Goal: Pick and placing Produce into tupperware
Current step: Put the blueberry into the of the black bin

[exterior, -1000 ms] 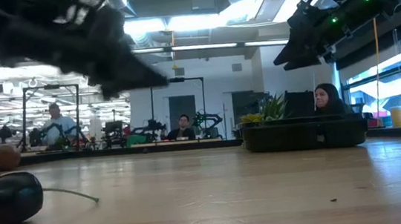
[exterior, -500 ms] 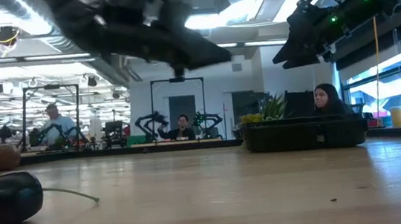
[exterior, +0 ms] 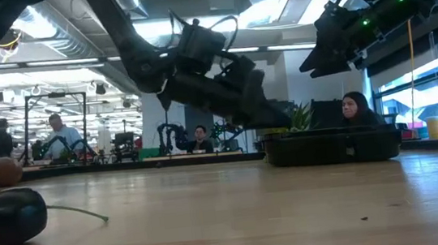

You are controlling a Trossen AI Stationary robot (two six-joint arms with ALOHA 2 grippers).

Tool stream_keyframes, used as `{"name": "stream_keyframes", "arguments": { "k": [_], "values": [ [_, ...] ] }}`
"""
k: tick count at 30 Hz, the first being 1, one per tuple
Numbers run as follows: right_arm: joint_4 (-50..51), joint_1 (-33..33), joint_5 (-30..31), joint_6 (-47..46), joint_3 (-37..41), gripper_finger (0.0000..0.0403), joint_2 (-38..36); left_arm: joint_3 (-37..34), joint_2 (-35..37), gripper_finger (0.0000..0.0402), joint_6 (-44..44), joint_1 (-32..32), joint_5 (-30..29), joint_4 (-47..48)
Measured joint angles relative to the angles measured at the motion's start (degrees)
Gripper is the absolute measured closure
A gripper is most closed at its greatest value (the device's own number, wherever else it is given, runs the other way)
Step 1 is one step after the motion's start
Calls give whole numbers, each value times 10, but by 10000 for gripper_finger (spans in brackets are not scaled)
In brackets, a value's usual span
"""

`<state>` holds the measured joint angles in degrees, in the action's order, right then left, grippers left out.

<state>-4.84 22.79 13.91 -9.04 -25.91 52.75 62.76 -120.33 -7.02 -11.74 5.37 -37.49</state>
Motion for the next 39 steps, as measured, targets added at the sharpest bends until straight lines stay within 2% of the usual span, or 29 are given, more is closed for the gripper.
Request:
{"name": "stream_keyframes", "arguments": {
  "k": [6,13,20,24,29,34,39],
  "values": [
    [3,0,0,-3,0,135,0,1,13,316,12,-4,1,15],
    [7,0,0,-12,0,135,0,0,50,284,48,-4,1,104],
    [8,0,0,-12,0,135,0,1,70,190,59,-5,-4,126],
    [14,0,-1,-12,0,135,0,0,125,148,67,-24,-36,206],
    [24,0,-1,-12,0,135,0,0,234,126,76,-77,-58,310],
    [23,0,0,-12,0,135,0,-8,337,123,90,-143,-59,316],
    [24,0,0,-12,0,135,0,-34,391,123,72,-215,-58,310]
  ]
}}
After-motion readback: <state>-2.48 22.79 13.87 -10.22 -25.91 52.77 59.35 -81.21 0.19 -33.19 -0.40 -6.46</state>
